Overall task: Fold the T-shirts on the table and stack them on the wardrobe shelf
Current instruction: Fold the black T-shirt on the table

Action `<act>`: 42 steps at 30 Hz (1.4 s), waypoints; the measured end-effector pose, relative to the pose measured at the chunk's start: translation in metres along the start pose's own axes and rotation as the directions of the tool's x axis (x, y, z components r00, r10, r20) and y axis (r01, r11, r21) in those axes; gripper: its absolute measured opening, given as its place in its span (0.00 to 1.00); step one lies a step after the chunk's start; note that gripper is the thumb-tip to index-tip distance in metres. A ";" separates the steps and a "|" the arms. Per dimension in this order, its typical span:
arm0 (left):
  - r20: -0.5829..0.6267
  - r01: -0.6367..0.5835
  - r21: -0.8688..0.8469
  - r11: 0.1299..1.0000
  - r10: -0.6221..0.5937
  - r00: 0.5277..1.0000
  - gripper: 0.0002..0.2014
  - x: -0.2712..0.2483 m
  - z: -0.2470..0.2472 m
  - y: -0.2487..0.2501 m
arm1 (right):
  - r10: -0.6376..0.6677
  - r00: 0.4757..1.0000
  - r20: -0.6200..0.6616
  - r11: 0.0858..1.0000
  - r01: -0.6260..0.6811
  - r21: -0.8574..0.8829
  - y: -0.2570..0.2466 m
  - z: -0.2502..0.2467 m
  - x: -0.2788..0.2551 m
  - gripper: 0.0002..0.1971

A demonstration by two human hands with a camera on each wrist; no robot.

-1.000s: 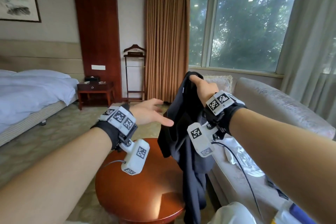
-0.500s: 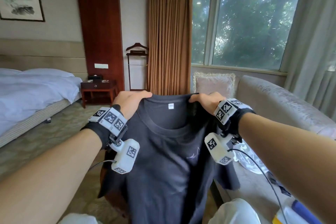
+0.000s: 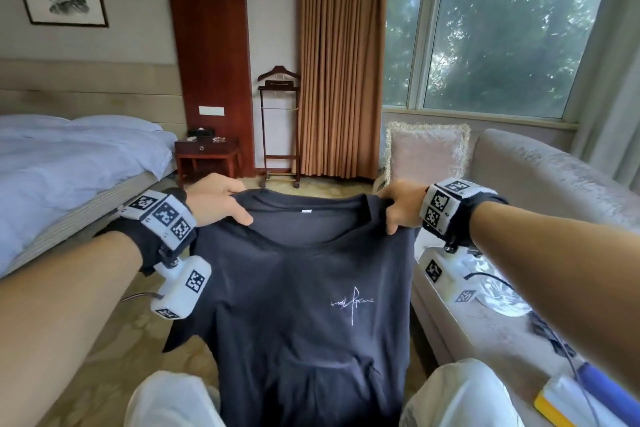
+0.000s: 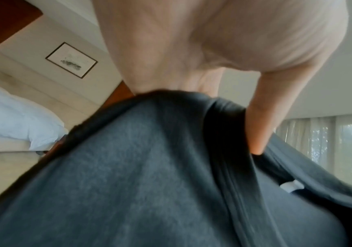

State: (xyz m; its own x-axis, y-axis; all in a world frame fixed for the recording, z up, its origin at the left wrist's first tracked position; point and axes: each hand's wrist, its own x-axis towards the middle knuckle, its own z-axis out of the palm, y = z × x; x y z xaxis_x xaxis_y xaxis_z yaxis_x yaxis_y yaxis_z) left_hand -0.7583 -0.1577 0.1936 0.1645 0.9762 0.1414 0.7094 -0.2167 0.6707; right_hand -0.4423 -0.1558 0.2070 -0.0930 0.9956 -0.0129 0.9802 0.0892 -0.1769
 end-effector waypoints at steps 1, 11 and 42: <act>0.022 0.002 -0.006 1.000 -0.002 1.000 0.30 0.000 0.000 -0.004 | 0.016 1.000 -0.013 0.998 -0.015 0.062 0.002 0.002 0.002 0.15; -0.041 0.046 0.115 0.992 -0.041 0.998 0.11 0.018 0.032 -0.053 | 0.030 0.998 -0.059 0.998 -0.026 0.062 0.022 0.040 0.024 0.17; -0.153 0.508 0.407 0.760 -0.491 0.858 0.31 0.245 0.152 -0.234 | 0.332 0.943 -0.017 0.943 -0.332 -0.019 0.095 0.228 0.282 0.27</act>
State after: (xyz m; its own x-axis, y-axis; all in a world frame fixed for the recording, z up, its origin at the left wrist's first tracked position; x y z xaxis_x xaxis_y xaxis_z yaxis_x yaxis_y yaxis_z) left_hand -0.7802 0.1303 -0.0395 -0.3121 0.9451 -0.0970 0.9010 0.3268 0.2852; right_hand -0.4149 0.1271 -0.0379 0.2410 0.9690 -0.0540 0.9584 -0.2463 -0.1439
